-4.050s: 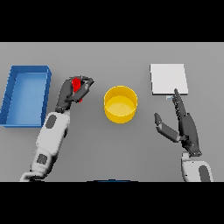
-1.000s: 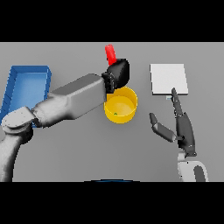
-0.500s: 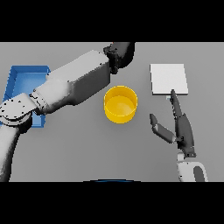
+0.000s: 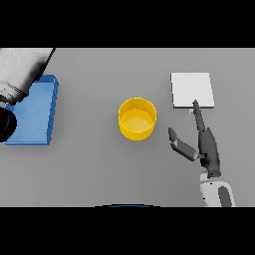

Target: Pick up the red beaker and tilt it to pour out 1 green nut into yellow bowl. Pick up the yellow bowl and place it on the metallic measuring scale.

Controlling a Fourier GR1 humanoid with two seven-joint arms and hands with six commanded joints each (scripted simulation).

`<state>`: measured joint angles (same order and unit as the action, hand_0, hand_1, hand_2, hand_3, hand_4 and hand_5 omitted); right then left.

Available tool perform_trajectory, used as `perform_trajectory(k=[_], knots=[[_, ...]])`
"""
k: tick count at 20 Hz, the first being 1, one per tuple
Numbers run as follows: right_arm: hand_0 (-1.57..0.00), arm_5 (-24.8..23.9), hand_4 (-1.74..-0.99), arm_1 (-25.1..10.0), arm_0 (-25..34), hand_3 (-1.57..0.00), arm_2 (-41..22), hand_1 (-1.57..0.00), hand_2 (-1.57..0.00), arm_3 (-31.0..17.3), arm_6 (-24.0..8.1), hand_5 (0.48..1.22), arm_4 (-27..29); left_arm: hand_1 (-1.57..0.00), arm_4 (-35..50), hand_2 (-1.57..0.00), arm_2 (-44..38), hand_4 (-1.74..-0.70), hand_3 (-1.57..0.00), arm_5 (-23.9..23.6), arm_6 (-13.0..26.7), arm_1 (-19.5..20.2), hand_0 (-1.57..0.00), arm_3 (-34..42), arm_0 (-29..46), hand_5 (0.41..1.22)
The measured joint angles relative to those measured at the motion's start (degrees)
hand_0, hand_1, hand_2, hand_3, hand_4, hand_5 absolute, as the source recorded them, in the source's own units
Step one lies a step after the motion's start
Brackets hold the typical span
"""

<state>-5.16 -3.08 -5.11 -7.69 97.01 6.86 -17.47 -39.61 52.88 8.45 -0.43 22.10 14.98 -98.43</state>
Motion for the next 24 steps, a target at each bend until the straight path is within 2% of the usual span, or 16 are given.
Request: perform_trajectory(k=[2, 6, 9, 13, 14, 15, 17, 18, 21, 22, 24], knots=[[0.0, 0.1, -1.129, 0.2, 1.3, 0.0, 0.0, 0.0, 0.0, -0.7, 0.0, 0.625, 0.2, -1.57, 7.4, -1.57, -6.2, -1.74, -1.39, -1.8, 2.4, 2.4, -1.57, -3.6, 0.6, 1.221], [0.0, 2.8, -1.081, 0.9, 1.9, 0.0, 1.0, 0.0, 0.0, -1.2, 1.7, 0.631, 5.4, -1.57, 20.7, -1.57, -15.7, -1.74, -1.5, -6.4, 3.8, 8.3, -1.57, -8.3, 5.5, 1.221], [0.0, 4.1, -1.126, -0.1, 1.4, 0.0, 1.3, 0.0, 0.0, -0.8, 1.8, 0.651, 6.4, -1.57, 27.9, -1.57, -19.4, -1.74, -1.53, -11.4, 5.6, 11.5, -1.57, -9.4, 11.9, 1.221], [0.0, 4.7, -1.165, -0.6, 1.6, 0.0, 1.2, 0.0, 0.0, -1.1, 1.9, 0.672, 6.6, -1.57, 36.2, -1.57, -23.5, -1.74, -1.56, -16.2, 13.5, 13.4, -1.57, -9.2, 18.6, 1.221], [0.0, 4.4, -1.168, -0.6, 1.8, 0.0, 0.9, 0.0, 0.0, -1.6, 1.5, 0.68, 5.8, -1.57, 38.5, -1.57, -24.7, -1.74, -1.52, -17.6, 14.2, 13.7, -1.57, -7.9, 20.4, 1.221], [0.0, 4.6, -1.181, -1.0, 1.1, 0.0, 0.7, 0.0, 0.0, -1.5, 3.3, 0.687, 5.4, -1.57, 40.5, -1.57, -25.5, -1.74, -1.49, -18.2, 13.5, 14.2, -1.57, -6.3, 22.3, 1.221], [0.0, 4.4, -1.191, -0.9, 2.3, 0.0, 0.8, 0.0, 0.0, -2.4, 2.7, 0.702, 5.1, -1.57, 43.7, -1.57, -26.1, -1.74, -1.43, -19.1, 16.5, 15.1, -1.57, -3.2, 26.8, 1.221], [0.0, 4.2, -1.192, -0.8, 1.6, 0.0, 0.2, 0.0, 0.0, -2.0, 3.6, 0.704, 4.4, -1.57, 45.8, -1.57, -26.6, -1.74, -1.4, -20.4, 17.2, 14.9, -1.57, -1.0, 29.8, 1.221], [0.0, 4.0, -1.202, -1.1, 2.1, 0.0, 0.5, 0.0, 0.0, -1.5, 2.4, 0.709, 4.4, -1.57, 50.6, -1.57, -26.9, -1.74, -1.38, -24.1, 20.2, 16.5, -1.57, 9.1, 38.0, 1.221], [0.0, 4.0, -1.207, -0.9, 2.1, 0.0, 0.3, 0.0, 0.0, -1.7, 3.1, 0.708, 4.3, -1.57, 52.2, -1.57, -27.0, -1.74, -1.38, -25.5, 21.6, 17.5, -1.57, 13.4, 41.1, 1.221], [0.0, 4.0, -1.202, -1.2, 2.2, 0.0, 0.9, 0.0, 0.0, -2.1, 2.4, 0.699, 4.7, -1.57, 54.4, -1.57, -26.4, -1.74, -1.39, -29.0, 25.5, 19.1, -1.57, 21.2, 46.4, 1.221]])
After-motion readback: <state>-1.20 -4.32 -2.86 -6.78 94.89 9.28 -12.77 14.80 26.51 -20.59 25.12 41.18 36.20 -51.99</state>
